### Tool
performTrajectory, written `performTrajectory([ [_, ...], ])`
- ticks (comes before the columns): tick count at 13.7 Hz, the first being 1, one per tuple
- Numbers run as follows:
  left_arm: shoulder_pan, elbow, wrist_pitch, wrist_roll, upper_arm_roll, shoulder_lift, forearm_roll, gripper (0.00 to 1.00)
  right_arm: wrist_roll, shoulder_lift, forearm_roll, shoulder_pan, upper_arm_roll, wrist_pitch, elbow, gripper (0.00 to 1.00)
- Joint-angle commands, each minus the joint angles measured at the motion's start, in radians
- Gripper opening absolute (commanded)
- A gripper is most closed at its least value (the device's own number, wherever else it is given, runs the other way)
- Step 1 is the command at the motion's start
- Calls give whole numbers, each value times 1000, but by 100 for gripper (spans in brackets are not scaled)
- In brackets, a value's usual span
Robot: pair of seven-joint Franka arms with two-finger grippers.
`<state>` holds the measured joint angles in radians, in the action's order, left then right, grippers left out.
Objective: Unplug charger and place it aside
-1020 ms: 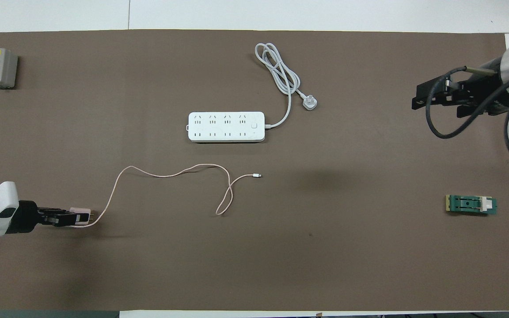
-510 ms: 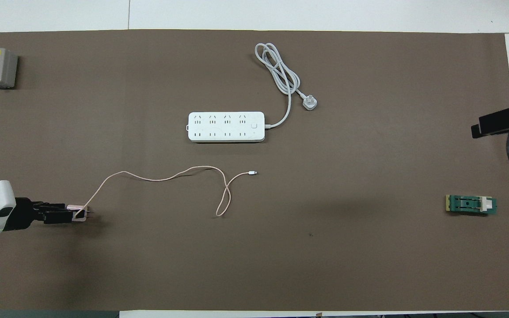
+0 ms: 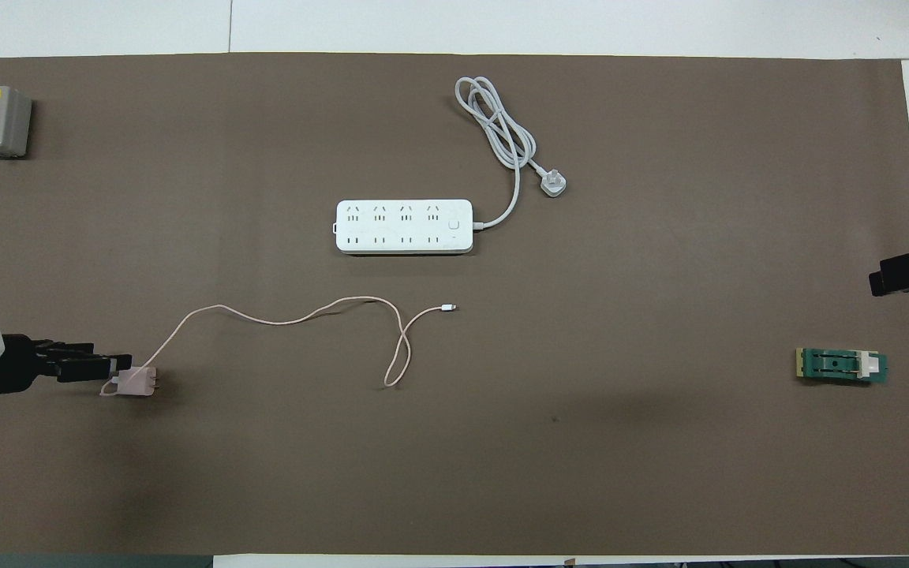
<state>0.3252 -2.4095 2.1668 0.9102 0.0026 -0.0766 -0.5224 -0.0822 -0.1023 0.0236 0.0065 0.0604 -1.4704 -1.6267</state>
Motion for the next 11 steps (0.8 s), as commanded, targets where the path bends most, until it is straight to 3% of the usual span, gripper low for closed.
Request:
performTrajectory([
  [1, 0, 117, -82, -138, -4, 14, 115, 100, -22, -28, 24, -11, -10, -41, -48, 100],
  [4, -12, 260, -215, -316, -13, 14, 196, 100, -13, -31, 22, -19, -13, -31, -45, 100],
  [11, -192, 510, -399, -896, -15, 9, 355, 100, -8, -43, 24, -16, -14, -27, -44, 100],
])
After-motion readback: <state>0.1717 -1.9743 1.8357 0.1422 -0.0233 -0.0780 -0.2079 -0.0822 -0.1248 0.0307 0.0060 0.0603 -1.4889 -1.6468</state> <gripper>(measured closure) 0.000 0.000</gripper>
